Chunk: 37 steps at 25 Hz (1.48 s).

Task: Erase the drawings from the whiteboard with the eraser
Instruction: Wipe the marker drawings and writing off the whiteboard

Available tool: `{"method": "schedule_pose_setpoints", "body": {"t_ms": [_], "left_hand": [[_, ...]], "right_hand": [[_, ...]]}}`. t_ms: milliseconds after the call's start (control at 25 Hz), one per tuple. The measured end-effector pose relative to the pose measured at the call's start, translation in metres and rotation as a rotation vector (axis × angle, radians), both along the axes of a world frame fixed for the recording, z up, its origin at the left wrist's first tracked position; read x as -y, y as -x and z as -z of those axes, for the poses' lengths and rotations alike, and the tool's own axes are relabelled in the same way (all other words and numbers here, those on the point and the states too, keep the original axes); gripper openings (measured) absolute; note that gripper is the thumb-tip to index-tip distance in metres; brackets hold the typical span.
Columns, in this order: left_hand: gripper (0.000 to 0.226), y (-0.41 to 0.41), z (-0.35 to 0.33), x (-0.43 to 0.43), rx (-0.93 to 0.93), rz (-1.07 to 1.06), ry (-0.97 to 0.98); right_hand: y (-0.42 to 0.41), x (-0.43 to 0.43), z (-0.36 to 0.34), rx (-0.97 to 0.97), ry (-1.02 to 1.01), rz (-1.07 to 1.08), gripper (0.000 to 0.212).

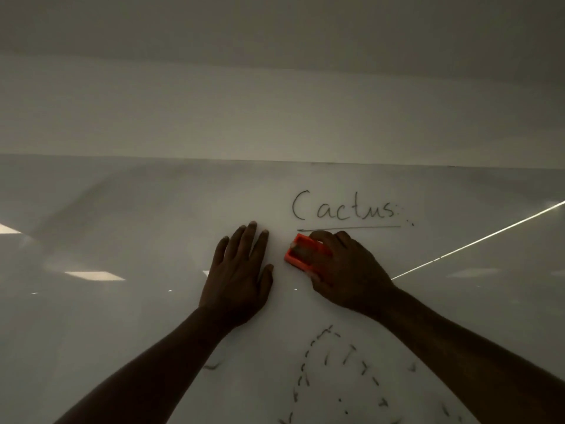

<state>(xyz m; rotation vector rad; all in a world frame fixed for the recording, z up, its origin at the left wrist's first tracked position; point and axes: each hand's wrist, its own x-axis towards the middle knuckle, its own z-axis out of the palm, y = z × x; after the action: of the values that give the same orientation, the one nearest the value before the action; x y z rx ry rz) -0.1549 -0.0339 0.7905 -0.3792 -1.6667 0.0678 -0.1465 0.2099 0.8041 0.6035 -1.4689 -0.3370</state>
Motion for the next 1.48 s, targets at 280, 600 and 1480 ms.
{"method": "schedule_pose_setpoints", "body": {"t_ms": [280, 600, 1480], "left_hand": [[0.084, 0.001, -0.002, 0.001, 0.007, 0.008, 0.003], [0.077, -0.001, 0.002, 0.0, -0.072, 0.043, -0.003], [0.065, -0.004, -0.023, -0.09, -0.095, -0.021, -0.024]], "right_hand": [[-0.003, 0.05, -0.087, -0.029, 0.671, -0.102, 0.052], [-0.003, -0.01, -0.107, -0.058, 0.666, 0.01, 0.053], [0.006, -0.114, -0.041, -0.173, -0.025, -0.018, 0.055]]}}
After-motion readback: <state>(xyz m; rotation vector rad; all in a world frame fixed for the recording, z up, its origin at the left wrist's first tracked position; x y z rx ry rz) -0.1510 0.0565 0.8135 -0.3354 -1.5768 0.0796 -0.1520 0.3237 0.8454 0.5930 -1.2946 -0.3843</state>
